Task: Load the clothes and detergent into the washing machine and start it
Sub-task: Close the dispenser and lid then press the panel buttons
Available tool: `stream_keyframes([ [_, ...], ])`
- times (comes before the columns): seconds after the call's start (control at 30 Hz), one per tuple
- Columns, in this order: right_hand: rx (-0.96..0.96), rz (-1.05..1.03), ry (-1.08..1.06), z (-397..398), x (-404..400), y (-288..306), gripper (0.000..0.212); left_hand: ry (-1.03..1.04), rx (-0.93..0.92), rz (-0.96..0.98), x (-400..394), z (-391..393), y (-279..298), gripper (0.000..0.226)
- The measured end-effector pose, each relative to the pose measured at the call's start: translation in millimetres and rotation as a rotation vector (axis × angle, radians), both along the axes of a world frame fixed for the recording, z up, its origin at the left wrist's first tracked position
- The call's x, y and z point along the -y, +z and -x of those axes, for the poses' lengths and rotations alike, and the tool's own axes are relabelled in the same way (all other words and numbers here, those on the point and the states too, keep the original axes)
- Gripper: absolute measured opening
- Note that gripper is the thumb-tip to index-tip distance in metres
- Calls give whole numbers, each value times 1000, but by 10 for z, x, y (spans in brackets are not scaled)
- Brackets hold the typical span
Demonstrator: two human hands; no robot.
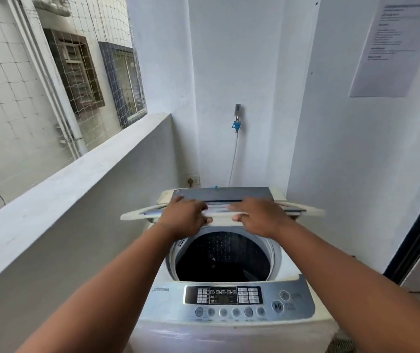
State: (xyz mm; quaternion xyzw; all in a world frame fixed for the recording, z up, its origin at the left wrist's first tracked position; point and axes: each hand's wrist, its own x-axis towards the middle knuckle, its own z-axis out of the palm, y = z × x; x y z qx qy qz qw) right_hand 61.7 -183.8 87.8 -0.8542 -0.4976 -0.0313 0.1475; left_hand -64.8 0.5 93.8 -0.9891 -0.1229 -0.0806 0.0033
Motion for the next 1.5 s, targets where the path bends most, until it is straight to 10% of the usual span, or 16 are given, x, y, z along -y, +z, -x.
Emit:
stream_keyframes([
  [0.33,122,318,32,408,172,-838,41,-19,-221,209,151,363,-864,45],
  [0.7,144,287,89,526,286,-1217,47,-106,-233,182,240,584,-1330,128],
  [1.13,-50,311,44,780,665,-1525,118,-212,-138,40,270,911,-1639,144],
  [1.5,-116,327,-60,875,635,-1787,119,-179,-115,118,226,926,-1837,120],
])
